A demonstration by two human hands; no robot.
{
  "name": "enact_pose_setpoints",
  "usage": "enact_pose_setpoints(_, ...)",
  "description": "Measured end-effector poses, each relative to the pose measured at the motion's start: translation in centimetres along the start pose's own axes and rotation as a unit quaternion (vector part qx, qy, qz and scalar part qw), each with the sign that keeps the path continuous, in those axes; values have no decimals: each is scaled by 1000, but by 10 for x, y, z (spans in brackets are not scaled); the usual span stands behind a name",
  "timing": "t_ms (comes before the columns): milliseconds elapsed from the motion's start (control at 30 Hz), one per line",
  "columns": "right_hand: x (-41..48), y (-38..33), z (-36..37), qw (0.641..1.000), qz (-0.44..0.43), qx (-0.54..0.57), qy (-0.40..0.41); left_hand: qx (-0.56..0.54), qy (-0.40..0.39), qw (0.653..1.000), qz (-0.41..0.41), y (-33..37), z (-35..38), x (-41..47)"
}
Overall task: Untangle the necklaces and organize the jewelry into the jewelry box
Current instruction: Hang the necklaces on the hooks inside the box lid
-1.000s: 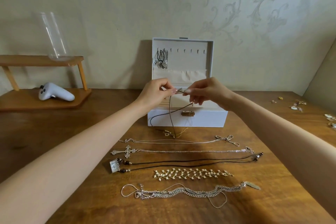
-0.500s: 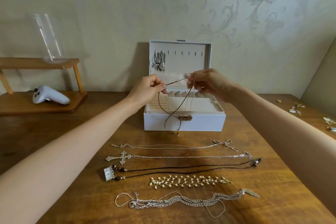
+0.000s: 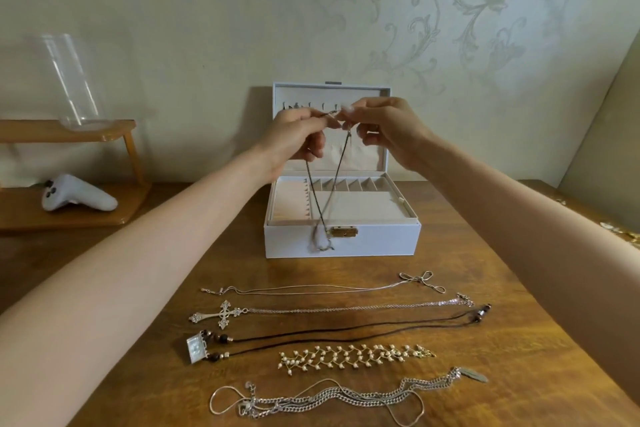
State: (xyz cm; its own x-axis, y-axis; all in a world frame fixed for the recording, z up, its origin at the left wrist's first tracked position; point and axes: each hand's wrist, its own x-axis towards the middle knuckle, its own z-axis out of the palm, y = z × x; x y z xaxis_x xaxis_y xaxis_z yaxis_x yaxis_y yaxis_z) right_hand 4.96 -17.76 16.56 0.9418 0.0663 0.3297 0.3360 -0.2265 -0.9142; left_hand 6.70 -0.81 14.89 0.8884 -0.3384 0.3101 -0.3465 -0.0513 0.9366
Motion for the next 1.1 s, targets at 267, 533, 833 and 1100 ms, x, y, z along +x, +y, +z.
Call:
enact_pose_setpoints(267,-2,0,6,999,-16,-21,22,96,-69,993,-2,-10,8,-7)
enact_pose_setpoints(533,-8,3,7,999,-26,-9,33,64,-31,997,2,-21,-4,-13)
enact_pose_setpoints(833,-13,-1,12,998,-11,-63,-7,62,-81,995,-20,-11,1,-21)
enact_pose_setpoints(1100,-12,-4,10,1000,7,24,9,90,-24,995,48,-5,7,-15)
